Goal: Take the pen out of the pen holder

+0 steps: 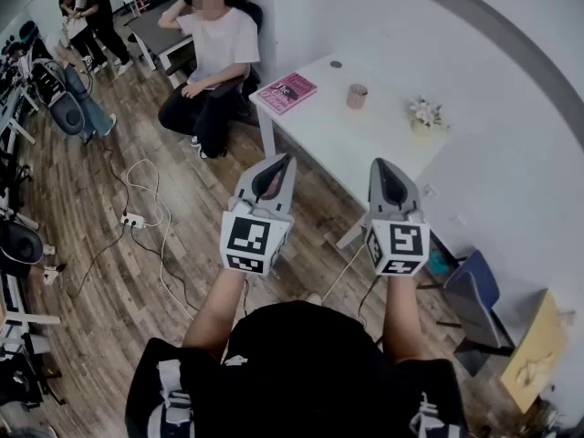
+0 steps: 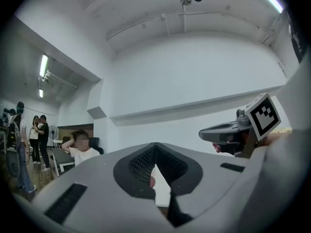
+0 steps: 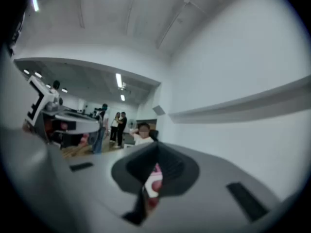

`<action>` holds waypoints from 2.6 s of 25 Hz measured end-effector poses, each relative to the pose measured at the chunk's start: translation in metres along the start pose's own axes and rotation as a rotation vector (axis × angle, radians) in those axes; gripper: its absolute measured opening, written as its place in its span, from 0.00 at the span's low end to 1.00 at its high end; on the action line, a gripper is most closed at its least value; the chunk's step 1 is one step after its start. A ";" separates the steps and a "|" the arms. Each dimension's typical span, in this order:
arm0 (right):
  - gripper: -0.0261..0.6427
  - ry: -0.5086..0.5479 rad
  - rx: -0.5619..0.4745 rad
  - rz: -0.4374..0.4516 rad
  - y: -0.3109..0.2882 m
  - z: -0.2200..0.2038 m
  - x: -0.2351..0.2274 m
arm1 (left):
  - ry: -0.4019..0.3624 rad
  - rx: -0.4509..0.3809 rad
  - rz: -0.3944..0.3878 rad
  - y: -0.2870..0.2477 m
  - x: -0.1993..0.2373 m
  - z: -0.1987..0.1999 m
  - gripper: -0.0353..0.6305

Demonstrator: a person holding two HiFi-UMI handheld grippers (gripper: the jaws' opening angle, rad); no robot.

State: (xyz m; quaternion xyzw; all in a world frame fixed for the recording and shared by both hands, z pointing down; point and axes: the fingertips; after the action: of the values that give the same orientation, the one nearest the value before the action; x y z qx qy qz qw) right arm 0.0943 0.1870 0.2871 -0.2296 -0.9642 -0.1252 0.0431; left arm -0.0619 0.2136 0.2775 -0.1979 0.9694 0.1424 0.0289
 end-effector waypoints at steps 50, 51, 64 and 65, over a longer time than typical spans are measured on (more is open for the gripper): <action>0.08 -0.027 0.156 0.037 -0.217 -0.135 -0.072 | -0.002 0.130 -0.041 -0.207 0.104 -0.135 0.08; 0.08 -0.028 0.162 0.033 -0.228 -0.139 -0.071 | -0.001 0.134 -0.047 -0.213 0.114 -0.138 0.08; 0.09 -0.016 0.235 -0.025 -0.330 -0.180 -0.060 | 0.016 0.152 -0.119 -0.277 0.201 -0.177 0.08; 0.08 -0.019 0.241 -0.029 -0.334 -0.185 -0.060 | 0.016 0.155 -0.123 -0.279 0.204 -0.180 0.08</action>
State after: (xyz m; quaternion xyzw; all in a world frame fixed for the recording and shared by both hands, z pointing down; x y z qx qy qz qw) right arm 0.0010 -0.1751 0.3833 -0.2102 -0.9758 -0.0067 0.0595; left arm -0.1401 -0.1600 0.3531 -0.2555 0.9637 0.0634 0.0453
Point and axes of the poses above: the fingertips, and each gripper's own axes: y backward along the fingers, x to its left, z out of its top, and after that the axes turned 12 degrees about -x, right-handed
